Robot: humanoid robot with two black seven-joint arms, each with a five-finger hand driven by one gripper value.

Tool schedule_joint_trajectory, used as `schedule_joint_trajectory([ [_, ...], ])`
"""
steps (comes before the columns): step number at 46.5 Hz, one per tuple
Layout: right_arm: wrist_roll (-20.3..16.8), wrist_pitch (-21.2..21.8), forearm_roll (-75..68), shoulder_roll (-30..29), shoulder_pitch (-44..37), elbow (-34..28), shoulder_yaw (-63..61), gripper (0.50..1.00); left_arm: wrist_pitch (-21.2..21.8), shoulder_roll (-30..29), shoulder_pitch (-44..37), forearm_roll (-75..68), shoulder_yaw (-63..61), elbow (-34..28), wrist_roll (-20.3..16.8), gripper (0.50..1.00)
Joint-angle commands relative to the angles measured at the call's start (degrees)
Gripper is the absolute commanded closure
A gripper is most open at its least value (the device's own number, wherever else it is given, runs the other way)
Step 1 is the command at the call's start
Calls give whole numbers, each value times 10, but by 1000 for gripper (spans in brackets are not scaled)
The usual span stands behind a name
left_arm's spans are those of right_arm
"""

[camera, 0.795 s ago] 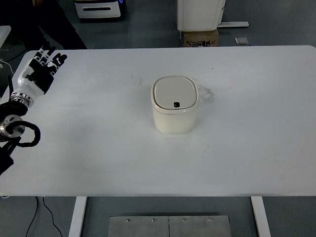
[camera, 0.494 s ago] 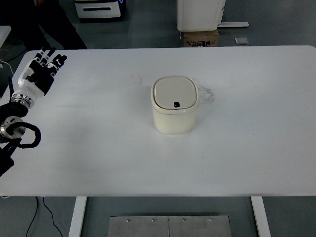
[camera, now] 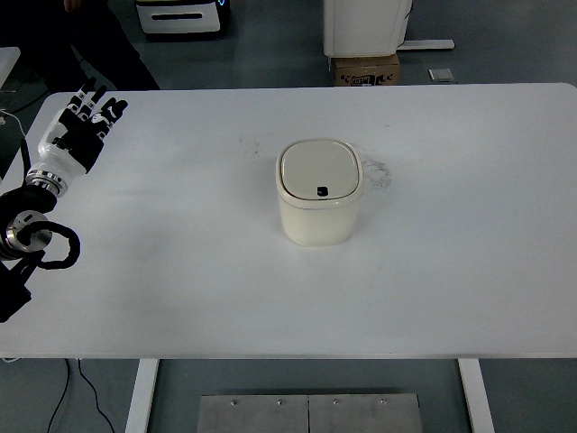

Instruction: Open trash can

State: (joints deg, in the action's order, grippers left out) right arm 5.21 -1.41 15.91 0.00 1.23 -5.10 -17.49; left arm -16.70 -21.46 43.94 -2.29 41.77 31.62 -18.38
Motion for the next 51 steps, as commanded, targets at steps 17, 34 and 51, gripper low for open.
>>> schedule_joint_trajectory([
  [17, 1, 0, 0, 0, 0, 0, 0, 509, -3, 2, 15, 1, -1, 0, 2, 500],
  [34, 1, 0, 0, 0, 0, 0, 0, 509, 0, 0, 27, -1, -20, 8, 2, 500],
  [51, 0, 0, 0, 0, 0, 0, 0, 509, 22, -29, 88, -7, -154, 63, 2, 500],
])
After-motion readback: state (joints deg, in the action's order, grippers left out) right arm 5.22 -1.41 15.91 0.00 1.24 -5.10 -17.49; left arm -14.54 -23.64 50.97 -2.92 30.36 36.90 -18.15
